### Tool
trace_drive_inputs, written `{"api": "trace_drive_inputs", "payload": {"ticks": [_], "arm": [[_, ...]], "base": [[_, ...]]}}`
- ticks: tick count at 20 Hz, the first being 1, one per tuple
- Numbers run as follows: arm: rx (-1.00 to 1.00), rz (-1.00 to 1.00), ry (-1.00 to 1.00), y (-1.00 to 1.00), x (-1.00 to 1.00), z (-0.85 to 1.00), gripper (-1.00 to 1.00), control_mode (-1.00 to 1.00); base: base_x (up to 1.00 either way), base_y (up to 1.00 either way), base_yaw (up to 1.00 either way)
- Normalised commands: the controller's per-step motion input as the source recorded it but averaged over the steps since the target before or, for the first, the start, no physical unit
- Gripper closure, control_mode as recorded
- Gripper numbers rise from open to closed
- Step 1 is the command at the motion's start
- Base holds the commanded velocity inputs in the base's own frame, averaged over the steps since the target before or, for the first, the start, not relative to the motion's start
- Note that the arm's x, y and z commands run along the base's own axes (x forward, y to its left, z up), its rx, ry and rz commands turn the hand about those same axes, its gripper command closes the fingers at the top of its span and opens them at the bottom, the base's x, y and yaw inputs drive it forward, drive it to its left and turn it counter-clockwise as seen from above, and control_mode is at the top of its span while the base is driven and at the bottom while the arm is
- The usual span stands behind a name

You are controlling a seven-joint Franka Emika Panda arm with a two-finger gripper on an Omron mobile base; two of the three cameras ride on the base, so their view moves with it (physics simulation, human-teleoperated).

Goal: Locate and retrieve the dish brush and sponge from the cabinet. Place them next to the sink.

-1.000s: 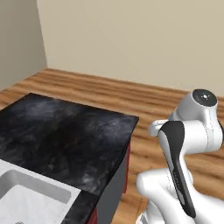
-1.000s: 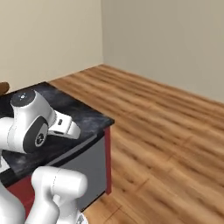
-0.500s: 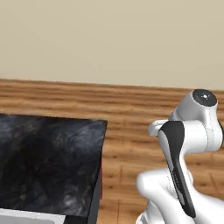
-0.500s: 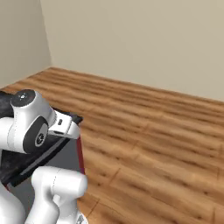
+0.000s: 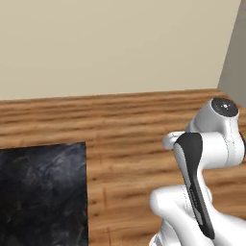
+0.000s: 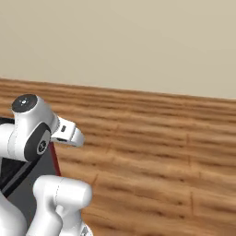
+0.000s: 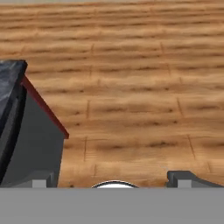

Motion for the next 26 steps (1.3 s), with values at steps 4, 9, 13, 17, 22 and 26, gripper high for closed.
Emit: {"api": "trace_drive_inputs", "payload": {"ticks": [4, 9, 13, 17, 22, 26], "arm": [[0.0, 0.0, 0.0, 0.0, 0.0, 0.0, -1.0, 1.0], [0.0, 0.0, 0.0, 0.0, 0.0, 0.0, -1.0, 1.0], [0.0, 0.0, 0.0, 0.0, 0.0, 0.0, -1.0, 1.0], [0.0, 0.0, 0.0, 0.0, 0.0, 0.0, -1.0, 1.0], [0.0, 0.0, 0.0, 0.0, 0.0, 0.0, -1.0, 1.0], [0.0, 0.0, 0.0, 0.0, 0.0, 0.0, -1.0, 1.0]], "base": [[0.0, -0.14, -0.44], [0.0, -0.06, -0.45], [0.0, -0.05, -0.44], [0.03, -0.04, -0.44], [0.12, 0.04, -0.45], [0.17, 0.1, -0.44]]}}
